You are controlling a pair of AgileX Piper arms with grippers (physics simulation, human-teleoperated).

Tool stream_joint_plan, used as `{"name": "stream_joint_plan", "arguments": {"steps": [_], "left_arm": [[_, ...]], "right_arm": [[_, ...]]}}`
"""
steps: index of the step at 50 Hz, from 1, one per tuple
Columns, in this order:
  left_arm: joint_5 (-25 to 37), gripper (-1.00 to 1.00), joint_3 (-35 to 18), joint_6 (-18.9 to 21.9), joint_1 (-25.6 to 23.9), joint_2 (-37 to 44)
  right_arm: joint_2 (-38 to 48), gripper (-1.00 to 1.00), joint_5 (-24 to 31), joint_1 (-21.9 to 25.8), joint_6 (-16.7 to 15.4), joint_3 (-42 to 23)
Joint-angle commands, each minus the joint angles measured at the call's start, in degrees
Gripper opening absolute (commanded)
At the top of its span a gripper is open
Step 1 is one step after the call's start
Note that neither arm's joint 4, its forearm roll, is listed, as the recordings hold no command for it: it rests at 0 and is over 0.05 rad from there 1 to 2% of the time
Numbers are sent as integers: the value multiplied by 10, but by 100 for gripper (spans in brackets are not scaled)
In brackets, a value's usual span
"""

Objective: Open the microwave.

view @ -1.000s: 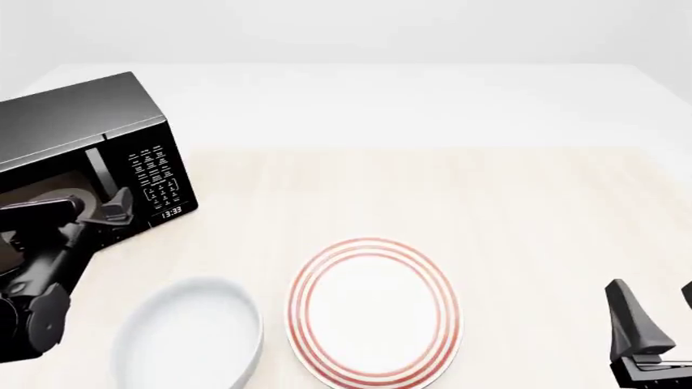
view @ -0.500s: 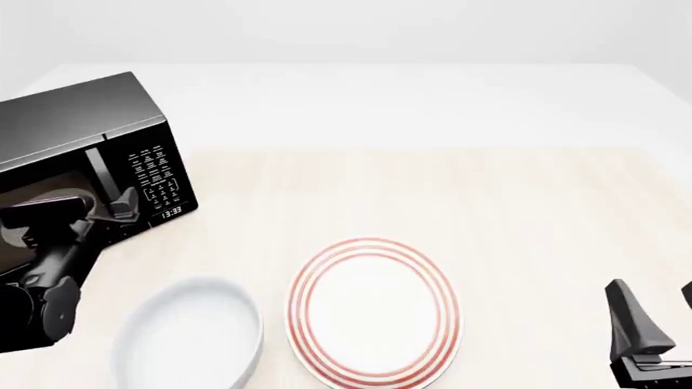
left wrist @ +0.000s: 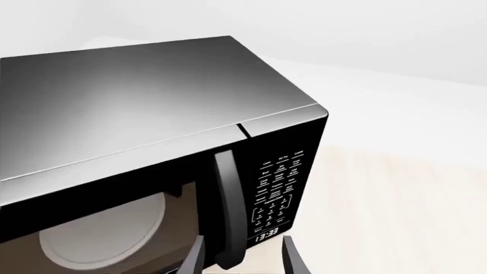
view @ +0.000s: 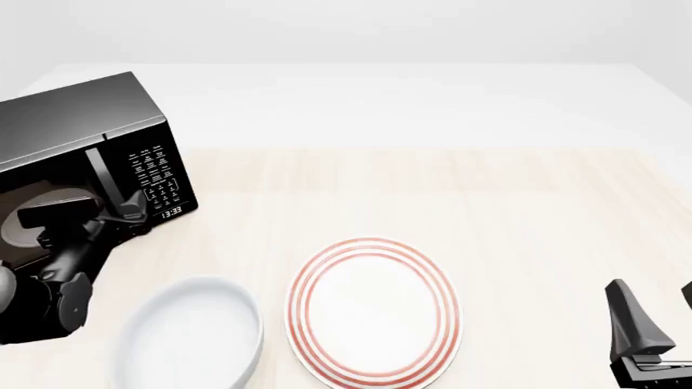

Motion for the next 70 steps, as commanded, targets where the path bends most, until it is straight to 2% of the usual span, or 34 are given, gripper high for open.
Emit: {"name": "stream_joint_plan", "arguments": {"steps": [1,22,70], "left_arm": [[-13,100,-8,-5,1,27],[-47,100,-11,-5,1,58],[-44,100,-22,-8,-2,69]], "right_arm": [[0,100,0,0,0,0],[0,100,0,0,0,0],[0,100,0,0,0,0]]}}
